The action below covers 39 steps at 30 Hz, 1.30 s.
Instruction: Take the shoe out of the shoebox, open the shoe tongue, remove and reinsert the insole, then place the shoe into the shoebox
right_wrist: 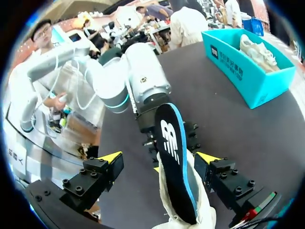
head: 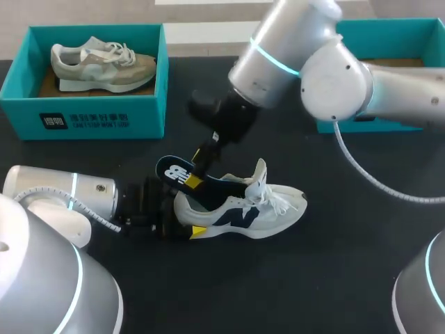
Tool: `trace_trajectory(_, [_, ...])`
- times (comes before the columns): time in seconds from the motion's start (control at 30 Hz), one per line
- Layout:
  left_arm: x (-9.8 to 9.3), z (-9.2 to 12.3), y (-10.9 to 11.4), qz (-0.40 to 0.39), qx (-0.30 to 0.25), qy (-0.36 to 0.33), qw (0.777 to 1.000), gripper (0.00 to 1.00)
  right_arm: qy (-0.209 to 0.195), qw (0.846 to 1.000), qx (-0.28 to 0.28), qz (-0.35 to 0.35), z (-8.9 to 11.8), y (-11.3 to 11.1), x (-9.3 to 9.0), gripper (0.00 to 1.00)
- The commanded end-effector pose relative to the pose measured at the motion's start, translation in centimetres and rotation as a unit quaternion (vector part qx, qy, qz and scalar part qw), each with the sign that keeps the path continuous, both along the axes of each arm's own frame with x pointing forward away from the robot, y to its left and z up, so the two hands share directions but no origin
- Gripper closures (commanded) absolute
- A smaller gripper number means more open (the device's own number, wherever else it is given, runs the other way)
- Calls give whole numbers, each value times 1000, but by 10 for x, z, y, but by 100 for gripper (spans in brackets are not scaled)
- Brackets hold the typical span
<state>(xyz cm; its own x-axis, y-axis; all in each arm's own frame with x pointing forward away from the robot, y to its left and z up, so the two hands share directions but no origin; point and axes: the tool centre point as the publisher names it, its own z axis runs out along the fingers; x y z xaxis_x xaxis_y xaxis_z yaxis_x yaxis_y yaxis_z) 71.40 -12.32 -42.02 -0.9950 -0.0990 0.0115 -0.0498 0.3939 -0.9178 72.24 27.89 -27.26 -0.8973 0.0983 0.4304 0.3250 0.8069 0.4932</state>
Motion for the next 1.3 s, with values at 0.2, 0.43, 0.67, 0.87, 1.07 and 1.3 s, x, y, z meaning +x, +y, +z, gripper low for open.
trace_trajectory(0.2, [-1,-4,-1,0,1,0,1000,100,56,997,52,17,-22,-8,11,1])
trace_trajectory(0.43, [-1,-4,-1,0,1,0,1000,100,82,994,59,40,-32,-3,10,53])
trace_trajectory(0.67, [-1,-4,-1,0,1,0,1000,100,93,992,69,56,-38,6,8,58])
trace_trajectory(0.87, [-1,-4,-1,0,1,0,1000,100,103,990,78,62,-44,10,6,60])
trace_trajectory(1.07, [-1,-4,-1,0,1,0,1000,100,108,989,83,65,-47,14,5,73])
trace_trajectory(1.3, [-1,-4,-1,0,1,0,1000,100,115,986,99,75,-42,18,5,100])
